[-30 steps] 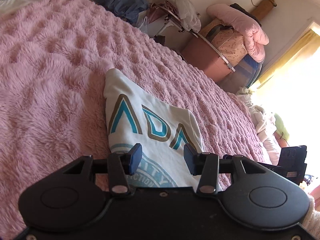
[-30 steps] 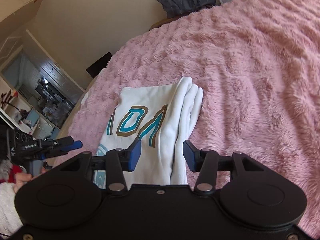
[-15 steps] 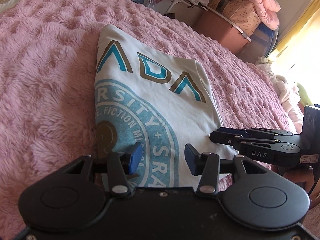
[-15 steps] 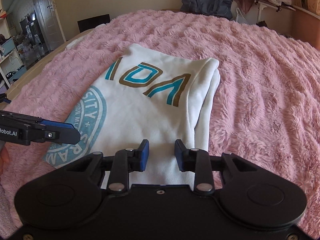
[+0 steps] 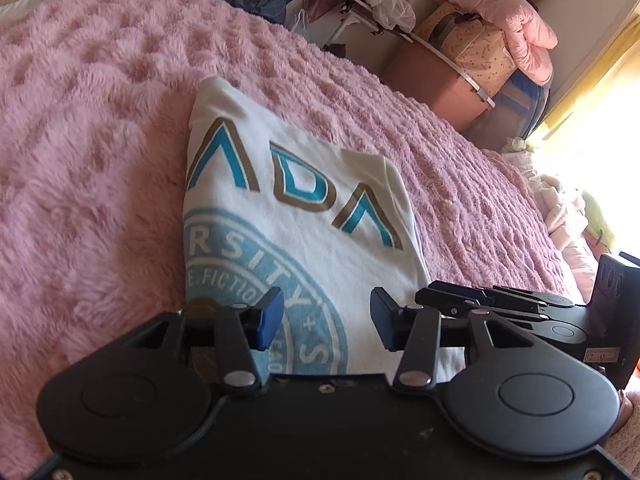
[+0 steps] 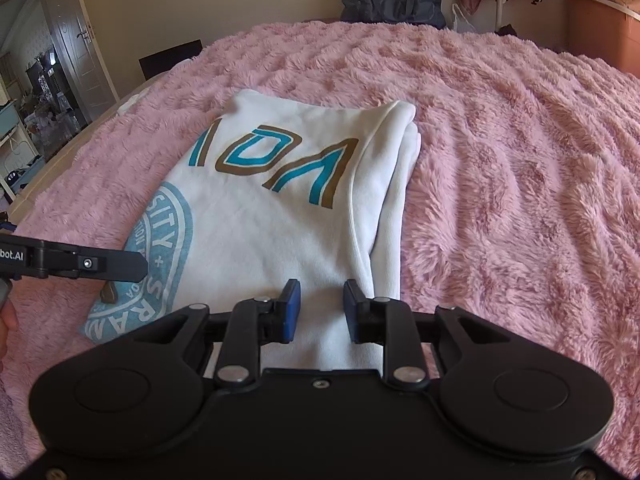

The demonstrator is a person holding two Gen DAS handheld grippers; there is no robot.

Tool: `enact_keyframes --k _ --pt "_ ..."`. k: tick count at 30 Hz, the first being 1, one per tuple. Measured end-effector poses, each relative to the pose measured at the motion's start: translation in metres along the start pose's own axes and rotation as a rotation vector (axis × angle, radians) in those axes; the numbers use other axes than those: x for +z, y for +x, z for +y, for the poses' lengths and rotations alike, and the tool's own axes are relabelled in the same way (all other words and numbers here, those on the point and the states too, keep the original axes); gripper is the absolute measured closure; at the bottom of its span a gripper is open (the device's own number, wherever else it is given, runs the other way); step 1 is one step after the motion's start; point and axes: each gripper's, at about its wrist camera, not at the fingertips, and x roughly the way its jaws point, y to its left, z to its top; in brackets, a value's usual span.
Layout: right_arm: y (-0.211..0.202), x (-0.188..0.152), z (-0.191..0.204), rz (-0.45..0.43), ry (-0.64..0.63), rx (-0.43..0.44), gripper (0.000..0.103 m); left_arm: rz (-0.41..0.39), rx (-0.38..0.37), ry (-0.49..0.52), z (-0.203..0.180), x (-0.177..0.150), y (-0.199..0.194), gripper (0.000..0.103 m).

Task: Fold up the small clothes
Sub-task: 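Open both grippers and press the folded sweatshirt flat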

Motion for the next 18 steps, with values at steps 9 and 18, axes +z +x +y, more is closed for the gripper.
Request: enact_keyframes --k 9,18 --pt "0.029 0.063 -0.002 -0.112 -0.061 -0.049 0.080 -0.046 0.067 -0.008 0.012 0.079 0.054 0.052" --pt "0.097 0.094 -0.027 -0.084 -0.022 -0.071 0.080 0.012 0.133 -0.067 0.045 0.100 0.106 0.052"
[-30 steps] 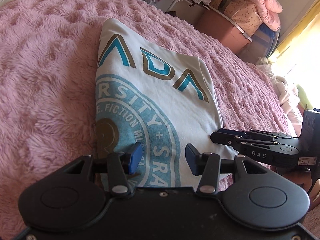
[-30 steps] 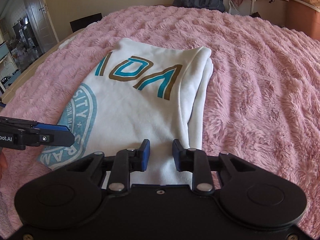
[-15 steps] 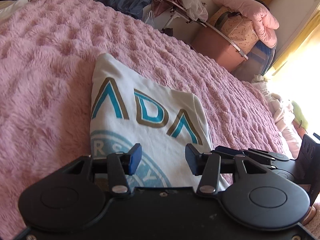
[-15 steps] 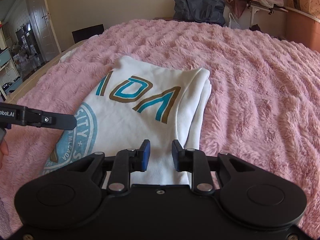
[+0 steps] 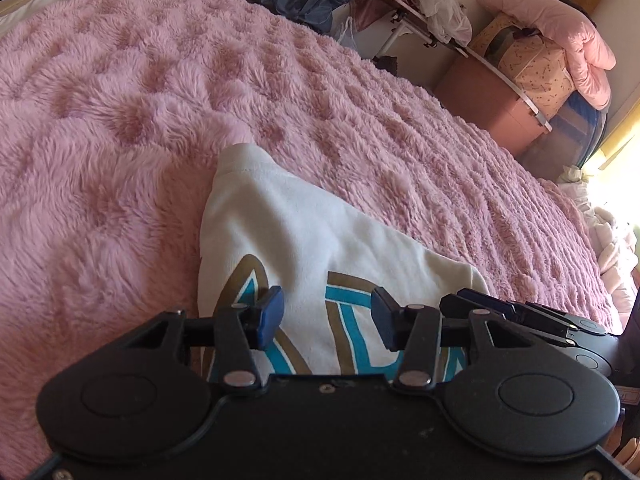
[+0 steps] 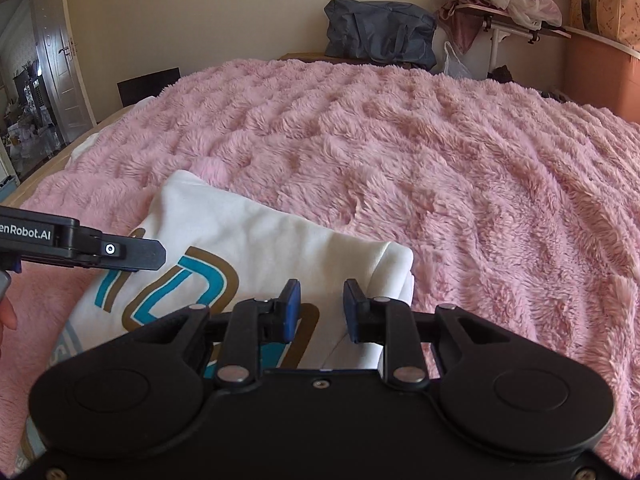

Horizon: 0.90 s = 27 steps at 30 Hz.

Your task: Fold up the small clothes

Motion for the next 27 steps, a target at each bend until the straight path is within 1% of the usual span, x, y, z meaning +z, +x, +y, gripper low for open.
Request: enact_keyframes --k 2,6,9,11,12,15,17,19,22,25,27 --pt "0.010 0.000 -0.003 0.021 0.013 0.007 0.080 0.019 -0.003 -0.037 0.009 -0.003 0.010 0.052" --pt "0.023 -0.004 -0.007 0.045 0.034 0.018 0.081 0.019 -0.041 -0.102 0.022 -0.003 0.014 0.052" --pt "0.022 -0.004 -0.009 0.048 0.044 0.025 0.082 0.011 -0.060 -0.110 0.021 0.000 0.007 0.052" --pt "0.017 -0.001 -0.008 0.038 0.046 0.027 0.082 -0.011 -0.046 -0.088 0.013 0.002 -0.009 0.052" --pt "0.011 0.001 -0.007 0.029 0.046 0.028 0.081 -0.031 -0.027 -0.071 0.007 0.002 -0.021 0.053" --pt "-0.021 0.005 -0.003 -0.020 0.061 0.031 0.081 -0.082 -0.015 -0.008 -0.012 -0.009 -0.061 0.052" --pt "-0.050 0.004 0.001 -0.055 0.075 0.049 0.080 -0.100 0.012 0.020 -0.025 -0.023 -0.086 0.051" --pt "-0.077 -0.002 0.006 -0.079 0.096 0.054 0.077 -0.114 0.027 0.040 -0.036 -0.045 -0.111 0.050" --pt "-0.113 -0.018 0.017 -0.086 0.114 0.059 0.077 -0.113 0.057 0.046 -0.049 -0.077 -0.136 0.049" --pt "-0.140 -0.033 0.033 -0.067 0.082 0.019 0.074 -0.068 0.124 0.030 -0.060 -0.103 -0.149 0.048" --pt "-0.155 -0.042 0.044 -0.058 0.069 -0.031 0.065 -0.056 0.148 0.024 -0.068 -0.115 -0.157 0.048"
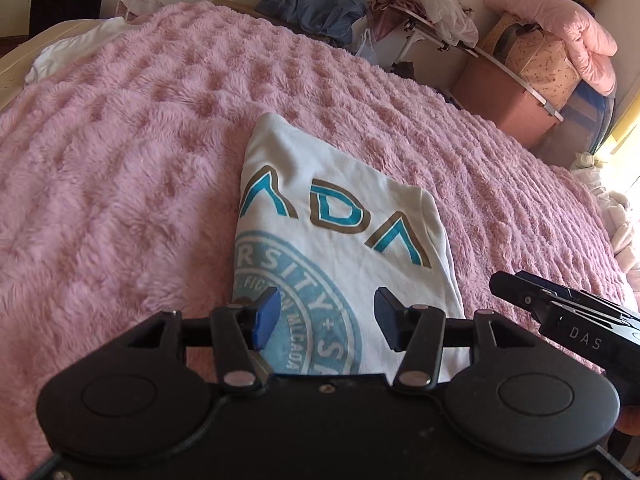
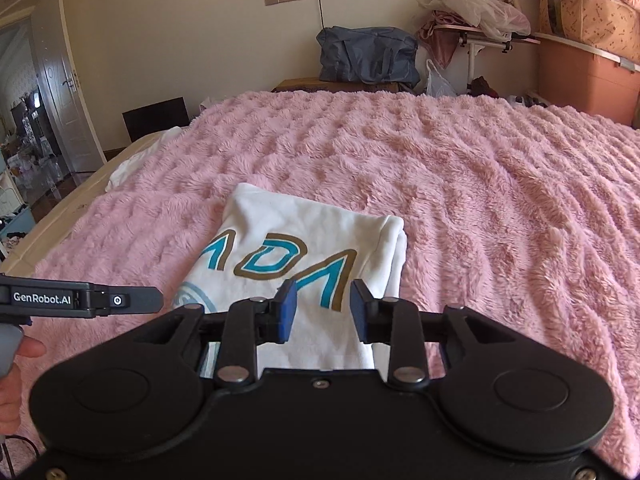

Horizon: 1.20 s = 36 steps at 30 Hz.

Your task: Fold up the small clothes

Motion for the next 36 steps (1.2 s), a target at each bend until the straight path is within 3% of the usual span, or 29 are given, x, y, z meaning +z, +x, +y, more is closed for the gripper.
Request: enact_keyframes --k 4,9,18,36 --pt "-0.028 -0.016 0.011 0.023 0.064 -0.008 0.057 -0.042 0.005 -0.009 -0.011 -0.018 -0.032 0.047" --pt "-0.057 -0.034 0.024 0.045 0.083 -0.019 0.055 -0.091 0.135 0.034 -0.031 -0.035 -0.066 0.043" --pt "-0.088 -0.050 0.044 0.049 0.078 -0.008 0.052 -0.058 0.274 0.114 -0.053 -0.065 -0.101 0.042" --pt "-0.102 -0.063 0.058 0.121 0.064 -0.019 0.043 0.009 0.351 0.171 -0.069 -0.077 -0.104 0.041"
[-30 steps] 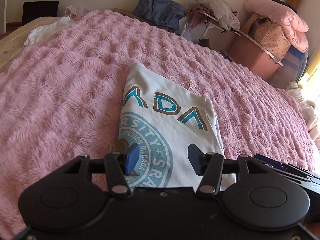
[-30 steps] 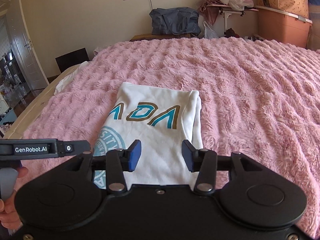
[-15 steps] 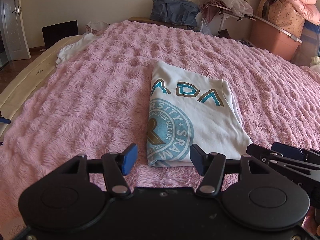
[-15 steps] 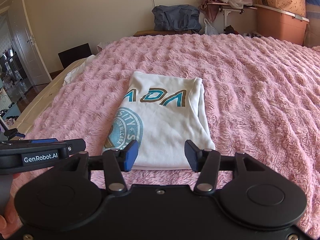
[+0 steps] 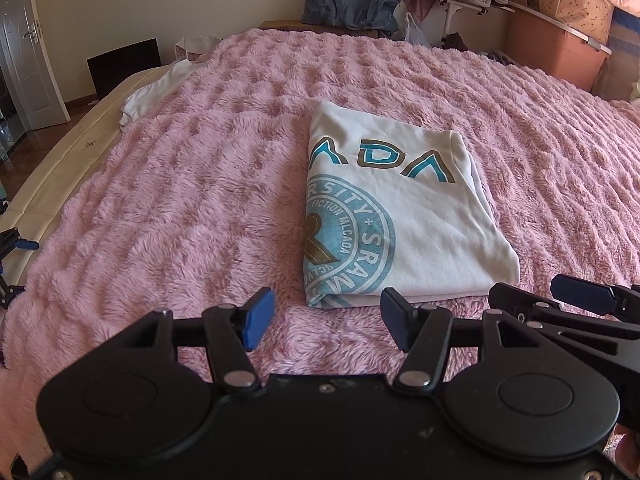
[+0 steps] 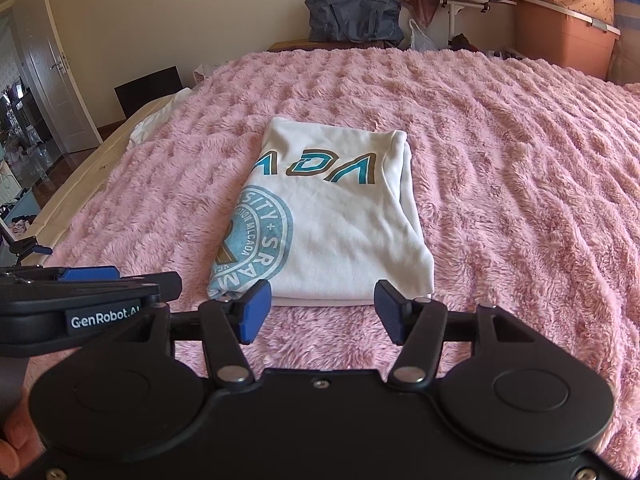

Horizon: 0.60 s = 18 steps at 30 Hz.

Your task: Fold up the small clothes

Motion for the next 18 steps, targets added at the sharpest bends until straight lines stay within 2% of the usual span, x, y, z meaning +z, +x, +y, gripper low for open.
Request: enact_keyframes --k 18 --pt "0.010 0.000 -0.002 0.029 0.016 -0.002 0.038 0.035 0.010 0.009 -0.001 0.002 0.015 0.040"
